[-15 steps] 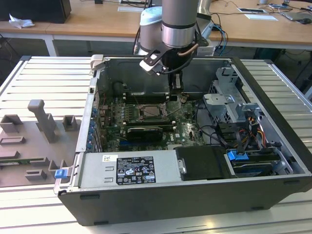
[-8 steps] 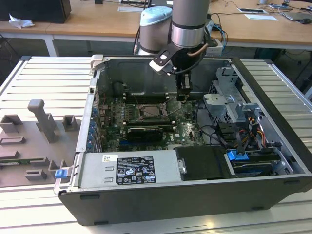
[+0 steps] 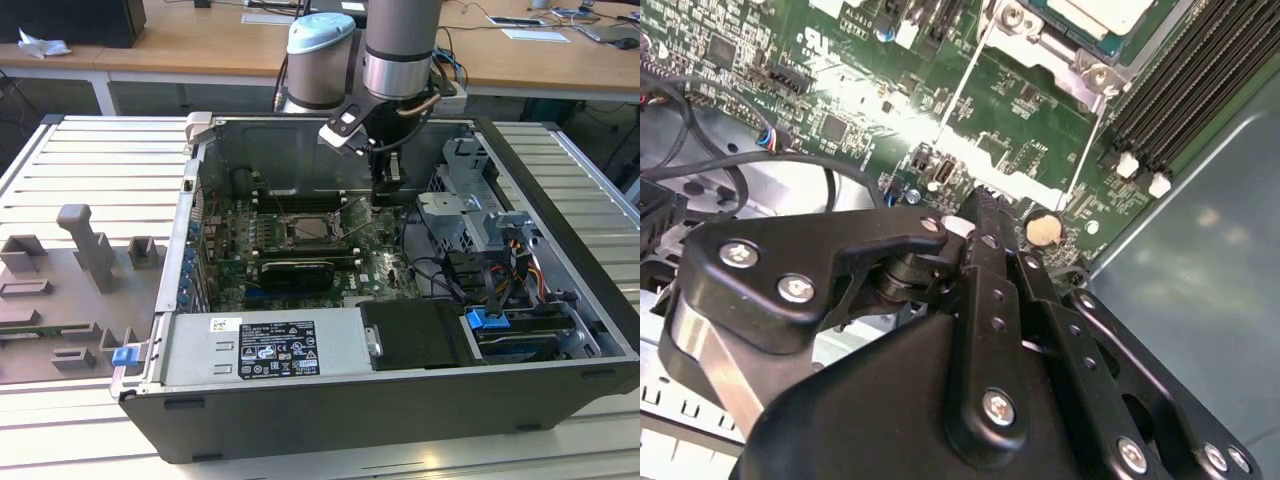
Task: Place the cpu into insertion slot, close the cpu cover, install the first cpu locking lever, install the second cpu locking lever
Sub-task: 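Close the cpu cover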
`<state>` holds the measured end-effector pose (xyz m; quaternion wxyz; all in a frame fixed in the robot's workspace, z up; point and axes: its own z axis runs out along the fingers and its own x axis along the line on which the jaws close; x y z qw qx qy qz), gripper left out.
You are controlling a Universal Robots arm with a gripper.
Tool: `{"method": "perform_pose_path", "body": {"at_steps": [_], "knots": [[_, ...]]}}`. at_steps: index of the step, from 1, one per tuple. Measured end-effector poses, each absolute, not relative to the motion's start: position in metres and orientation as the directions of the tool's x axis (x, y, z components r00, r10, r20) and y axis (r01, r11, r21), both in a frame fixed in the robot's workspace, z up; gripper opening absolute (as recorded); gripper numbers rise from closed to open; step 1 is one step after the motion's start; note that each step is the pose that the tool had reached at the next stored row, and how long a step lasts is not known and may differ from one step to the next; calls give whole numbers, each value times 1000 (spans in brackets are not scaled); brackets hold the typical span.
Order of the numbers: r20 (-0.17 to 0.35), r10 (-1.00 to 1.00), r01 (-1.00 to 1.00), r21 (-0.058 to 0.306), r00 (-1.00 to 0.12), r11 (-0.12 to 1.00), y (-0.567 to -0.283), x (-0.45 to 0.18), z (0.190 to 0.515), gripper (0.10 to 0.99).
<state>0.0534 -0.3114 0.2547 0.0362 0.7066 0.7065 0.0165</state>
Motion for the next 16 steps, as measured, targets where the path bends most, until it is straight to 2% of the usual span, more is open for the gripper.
{"method": "perform_pose_path", "body": {"at_steps": [16], "knots": [[-28,1000,997,74,1,1,-311,59,250,106]]}}
